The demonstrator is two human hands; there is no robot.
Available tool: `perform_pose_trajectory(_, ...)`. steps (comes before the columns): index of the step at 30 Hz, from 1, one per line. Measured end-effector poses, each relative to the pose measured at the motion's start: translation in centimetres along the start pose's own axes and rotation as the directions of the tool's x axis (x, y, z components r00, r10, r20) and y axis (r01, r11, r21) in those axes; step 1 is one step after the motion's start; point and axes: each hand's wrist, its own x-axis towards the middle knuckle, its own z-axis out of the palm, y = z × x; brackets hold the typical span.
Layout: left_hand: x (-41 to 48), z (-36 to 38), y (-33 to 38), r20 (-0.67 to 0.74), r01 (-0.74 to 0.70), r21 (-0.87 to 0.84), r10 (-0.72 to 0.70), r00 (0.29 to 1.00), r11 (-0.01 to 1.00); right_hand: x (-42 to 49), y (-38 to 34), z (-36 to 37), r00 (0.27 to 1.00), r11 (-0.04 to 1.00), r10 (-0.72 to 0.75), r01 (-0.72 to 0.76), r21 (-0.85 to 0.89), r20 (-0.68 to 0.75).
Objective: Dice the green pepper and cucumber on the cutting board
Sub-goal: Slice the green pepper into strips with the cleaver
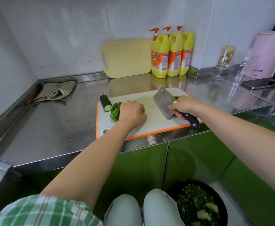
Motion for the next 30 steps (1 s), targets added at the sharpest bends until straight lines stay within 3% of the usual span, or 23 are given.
perform_pose_trajectory(3,-0.1,-0.1,0.2,0.000,-0.004,0.012,0.004,1.000,1.000,-0.4,0.6,-1.2,0.996,1.000,-0.004,0.003,-0.001,-0.090)
perform_pose_trajectory(8,0.0,0.0,0.6,0.006,0.016,0.053,-0.016,1.000,0.998,-1.1,1.5,-1.3,0.999,0.999,-0.027,0.028,-0.029,0.039)
perform_pose_trajectory(16,0.0,-0.1,0.8,0.029,0.000,0.103,-0.003,1.000,0.995,-2.0,1.7,-2.5,0.996,1.000,0.024,-0.023,0.007,-0.089)
perform_pose_trajectory(18,0.0,-0.1,1.0,-0.029,-0.019,0.042,0.021,0.999,0.999,-2.2,0.8,-1.9,0.993,1.000,-0.027,0.028,0.011,-0.111)
perform_pose_trajectory(20,0.2,-0.3,1.5,-0.121,-0.048,-0.151,0.029,0.992,0.987,-2.4,-0.2,-1.0,0.982,0.993,-0.118,0.112,-0.048,-0.149)
perform_pose_trajectory(22,0.4,-1.1,2.8,-0.096,-0.009,-0.493,-0.044,0.994,0.870,-2.8,-1.3,-0.1,0.959,0.964,-0.219,0.185,-0.193,-0.178)
perform_pose_trajectory(24,0.5,-2.2,4.7,0.115,0.158,-0.839,-0.115,0.987,0.521,-3.3,-2.3,0.7,0.933,0.917,-0.302,0.228,-0.327,-0.196)
perform_pose_trajectory(25,0.6,-2.6,5.4,0.213,0.242,-0.906,-0.121,0.970,0.347,-3.6,-2.6,1.1,0.918,0.888,-0.340,0.243,-0.389,-0.204)
perform_pose_trajectory(26,0.8,-2.8,5.9,0.272,0.296,-0.925,-0.126,0.954,0.240,-3.8,-2.7,1.5,0.904,0.854,-0.375,0.252,-0.456,-0.204)
perform_pose_trajectory(30,1.7,-2.3,6.3,0.300,0.336,-0.934,-0.244,0.922,0.124,-4.0,-2.2,2.0,0.854,0.746,-0.509,0.373,-0.552,-0.111)
